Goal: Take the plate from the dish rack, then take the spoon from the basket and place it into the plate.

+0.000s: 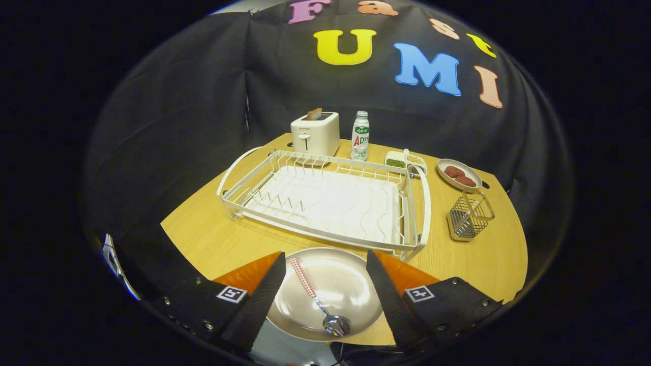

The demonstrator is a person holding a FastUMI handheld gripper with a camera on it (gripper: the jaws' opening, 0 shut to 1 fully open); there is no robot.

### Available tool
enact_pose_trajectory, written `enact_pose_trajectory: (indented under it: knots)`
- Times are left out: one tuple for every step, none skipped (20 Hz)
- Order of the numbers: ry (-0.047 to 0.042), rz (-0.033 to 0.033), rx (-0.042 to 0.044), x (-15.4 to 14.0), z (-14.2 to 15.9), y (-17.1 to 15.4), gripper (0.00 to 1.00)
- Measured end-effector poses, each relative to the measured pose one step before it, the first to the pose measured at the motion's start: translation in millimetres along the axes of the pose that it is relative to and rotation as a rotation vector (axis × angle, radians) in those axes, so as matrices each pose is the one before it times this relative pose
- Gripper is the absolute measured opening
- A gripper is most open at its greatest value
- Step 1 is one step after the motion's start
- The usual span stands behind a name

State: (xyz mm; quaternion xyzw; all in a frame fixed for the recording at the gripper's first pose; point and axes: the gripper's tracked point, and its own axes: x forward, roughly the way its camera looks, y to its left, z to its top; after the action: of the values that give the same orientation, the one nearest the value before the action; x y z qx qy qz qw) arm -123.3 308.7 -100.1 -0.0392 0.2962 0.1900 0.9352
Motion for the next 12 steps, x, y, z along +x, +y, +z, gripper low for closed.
enact_pose_trajectory:
  knots:
    - [-0.01081,-0.01003,0.01344,-0.53,2.63,-1.09,0.98]
    - [-0.02168,-0.01460,0.01374,-1.43,5.44,-2.76,0.97]
    - [-0.02922,-0.01568,0.01208,-2.17,7.60,-3.35,0.97]
    - [-0.03756,-0.02252,0.00999,0.68,8.76,-3.08,0.97]
    - [-0.03223,-0.02618,0.01189,-0.45,7.68,-5.33,0.97]
    - [-0.02647,-0.02224,0.01720,1.05,7.26,-4.51,0.97]
    - [-0.01173,-0.00974,0.01453,2.19,4.12,-0.41,0.97]
    - [-0.01218,-0.02669,0.00603,1.03,6.08,-5.35,0.97]
    - [-0.01981,-0.02067,-0.00004,-0.52,9.24,-4.77,0.97]
    - [-0.02717,-0.01772,-0.00109,0.47,10.98,-4.00,0.97]
    - [-0.03544,-0.00608,0.00081,0.88,12.29,-1.78,0.97]
    - [-0.04510,-0.00675,-0.00212,0.76,14.81,-2.60,0.97]
